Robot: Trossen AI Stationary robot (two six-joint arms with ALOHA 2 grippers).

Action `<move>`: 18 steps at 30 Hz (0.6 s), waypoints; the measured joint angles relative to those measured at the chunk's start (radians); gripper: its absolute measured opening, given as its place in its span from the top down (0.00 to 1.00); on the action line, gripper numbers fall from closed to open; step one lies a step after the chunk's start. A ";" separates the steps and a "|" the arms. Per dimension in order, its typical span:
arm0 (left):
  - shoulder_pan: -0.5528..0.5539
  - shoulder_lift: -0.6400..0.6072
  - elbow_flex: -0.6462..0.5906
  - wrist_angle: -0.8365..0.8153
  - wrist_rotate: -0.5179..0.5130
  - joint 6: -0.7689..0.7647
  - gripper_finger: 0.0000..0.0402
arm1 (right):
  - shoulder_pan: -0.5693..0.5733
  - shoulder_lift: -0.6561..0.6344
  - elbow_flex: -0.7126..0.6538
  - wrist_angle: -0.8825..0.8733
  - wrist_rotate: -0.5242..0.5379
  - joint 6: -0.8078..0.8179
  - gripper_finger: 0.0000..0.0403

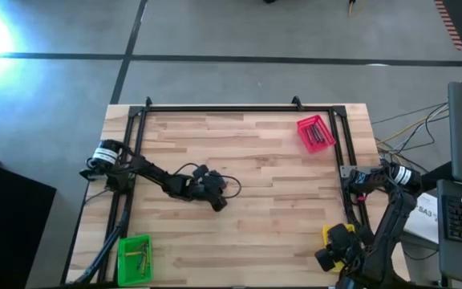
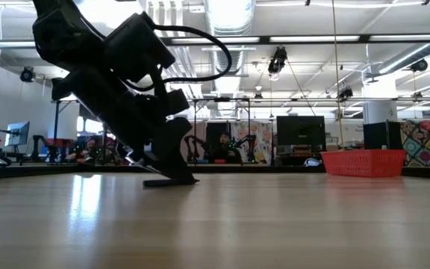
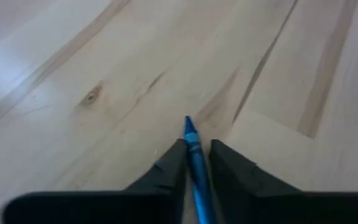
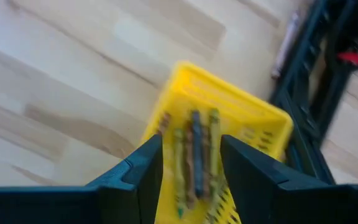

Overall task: Sort crayons
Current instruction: Put the blue crayon into the red bin

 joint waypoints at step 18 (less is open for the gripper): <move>-0.150 -0.206 -0.008 0.135 0.058 0.265 0.99 | -0.202 0.082 -0.011 0.133 0.844 -0.417 0.57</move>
